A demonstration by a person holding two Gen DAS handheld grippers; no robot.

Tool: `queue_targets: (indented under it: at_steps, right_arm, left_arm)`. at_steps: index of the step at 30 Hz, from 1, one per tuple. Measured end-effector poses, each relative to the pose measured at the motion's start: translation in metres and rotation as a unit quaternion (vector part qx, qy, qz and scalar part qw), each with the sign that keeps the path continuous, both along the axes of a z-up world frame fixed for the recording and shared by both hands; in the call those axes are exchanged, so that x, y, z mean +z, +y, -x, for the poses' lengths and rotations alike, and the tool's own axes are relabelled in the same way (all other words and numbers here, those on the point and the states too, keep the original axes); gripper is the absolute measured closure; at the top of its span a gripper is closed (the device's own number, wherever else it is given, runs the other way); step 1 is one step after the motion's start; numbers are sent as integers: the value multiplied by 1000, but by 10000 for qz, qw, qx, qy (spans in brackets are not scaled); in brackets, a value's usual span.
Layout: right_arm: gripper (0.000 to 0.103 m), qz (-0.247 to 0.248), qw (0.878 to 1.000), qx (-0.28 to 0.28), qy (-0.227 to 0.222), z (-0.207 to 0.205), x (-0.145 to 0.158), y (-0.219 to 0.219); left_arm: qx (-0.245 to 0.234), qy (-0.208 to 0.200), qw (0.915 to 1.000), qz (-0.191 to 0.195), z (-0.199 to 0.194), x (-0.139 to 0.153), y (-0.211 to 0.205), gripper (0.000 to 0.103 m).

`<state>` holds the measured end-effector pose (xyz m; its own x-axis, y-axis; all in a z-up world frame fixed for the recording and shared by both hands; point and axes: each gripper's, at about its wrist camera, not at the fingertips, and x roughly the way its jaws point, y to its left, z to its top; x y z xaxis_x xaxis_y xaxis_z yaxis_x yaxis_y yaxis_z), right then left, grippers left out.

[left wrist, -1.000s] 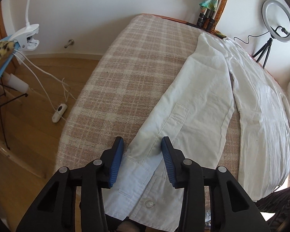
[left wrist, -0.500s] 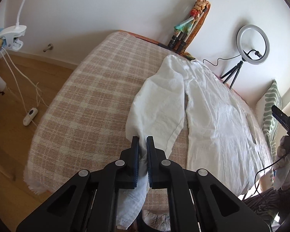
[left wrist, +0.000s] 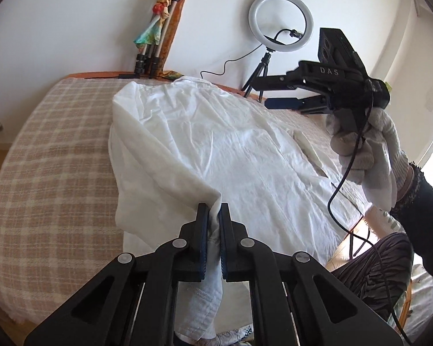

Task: Fold small clothes
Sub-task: 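Lift the held sleeve with the left gripper and fold it across the shirt back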

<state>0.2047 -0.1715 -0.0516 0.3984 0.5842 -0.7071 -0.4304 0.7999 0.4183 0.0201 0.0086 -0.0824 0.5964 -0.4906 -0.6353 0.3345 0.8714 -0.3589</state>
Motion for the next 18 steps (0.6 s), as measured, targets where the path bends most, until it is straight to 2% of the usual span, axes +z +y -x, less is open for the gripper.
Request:
queue_targets:
  at_steps: [3, 8, 12, 15, 16, 17, 18]
  right_arm:
    - [27, -232, 9992, 195, 264, -28, -10, 26]
    - [27, -123, 9977, 367, 554, -61, -35, 66]
    - [27, 540, 9968, 396, 433, -68, -56, 90]
    - [27, 724, 9960, 352, 378, -66, -61, 87]
    - [27, 694, 9963, 339, 380, -64, -60, 82]
    - [27, 701, 9964, 323, 344, -61, -59, 77]
    - [27, 754, 9963, 296, 276, -57, -56, 72]
  left_arm:
    - [-302, 56, 9991, -300, -4, -9, -22, 97]
    - [-733, 156, 9947, -701, 1, -25, -46, 97]
    - [-880, 204, 9908, -1005, 5, -32, -52, 95]
    - [-772, 247, 9914, -1025, 13, -28, -40, 87]
    - [-693, 274, 9923, -989, 16, -25, -32, 75]
    - [-587, 239, 9942, -872, 21, -21, -22, 67]
    - [-496, 172, 9962, -697, 27, -17, -11, 65]
